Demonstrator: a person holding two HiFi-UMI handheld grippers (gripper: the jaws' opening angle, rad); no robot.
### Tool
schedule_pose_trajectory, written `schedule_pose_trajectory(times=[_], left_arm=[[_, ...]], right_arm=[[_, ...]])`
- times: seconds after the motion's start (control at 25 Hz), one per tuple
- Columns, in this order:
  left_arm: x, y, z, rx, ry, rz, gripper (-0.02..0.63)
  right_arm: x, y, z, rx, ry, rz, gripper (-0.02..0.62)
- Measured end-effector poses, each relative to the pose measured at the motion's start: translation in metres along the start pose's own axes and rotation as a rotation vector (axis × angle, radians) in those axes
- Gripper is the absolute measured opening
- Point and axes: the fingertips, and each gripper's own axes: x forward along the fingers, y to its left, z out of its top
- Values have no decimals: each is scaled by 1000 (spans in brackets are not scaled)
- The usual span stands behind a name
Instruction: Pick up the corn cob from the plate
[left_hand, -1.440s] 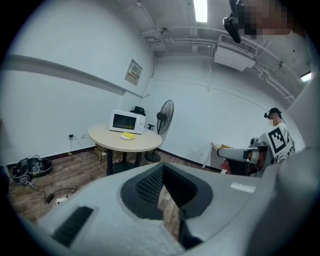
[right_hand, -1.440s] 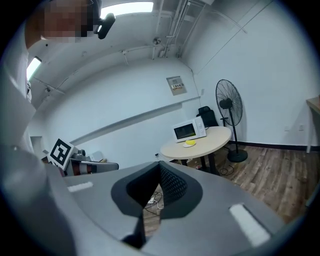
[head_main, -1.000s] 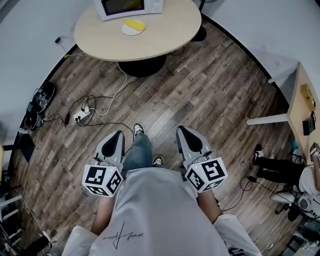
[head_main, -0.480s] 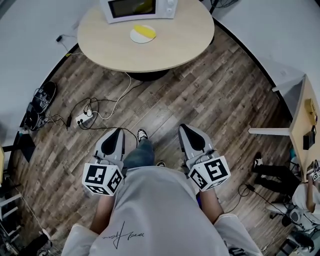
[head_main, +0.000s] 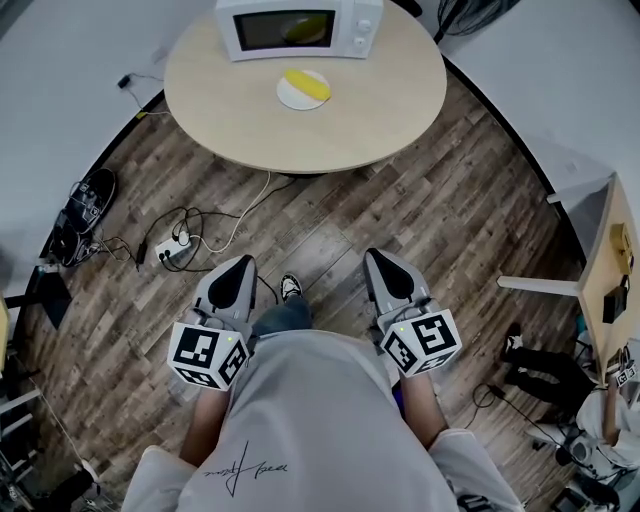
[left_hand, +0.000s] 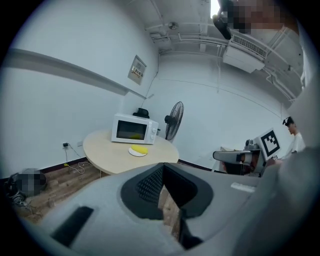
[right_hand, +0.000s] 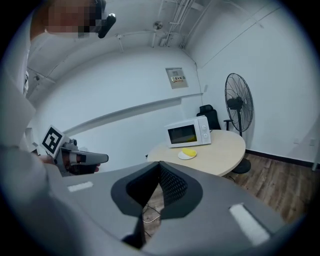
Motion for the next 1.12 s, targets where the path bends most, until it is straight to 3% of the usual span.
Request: schedule_pose_trajectory(times=[0.56,0.88,1.12], left_arm=[[24,65,25,-56,-1,1,-9],[33,75,25,-44,18,-13,-9],[54,69,18,-31,66,-45,-9]], right_arm=[[74,-6,26,-19,48,-36,12],[91,-9,20,-12,82,-39,12],[115,-12,17,2,84,8,12]])
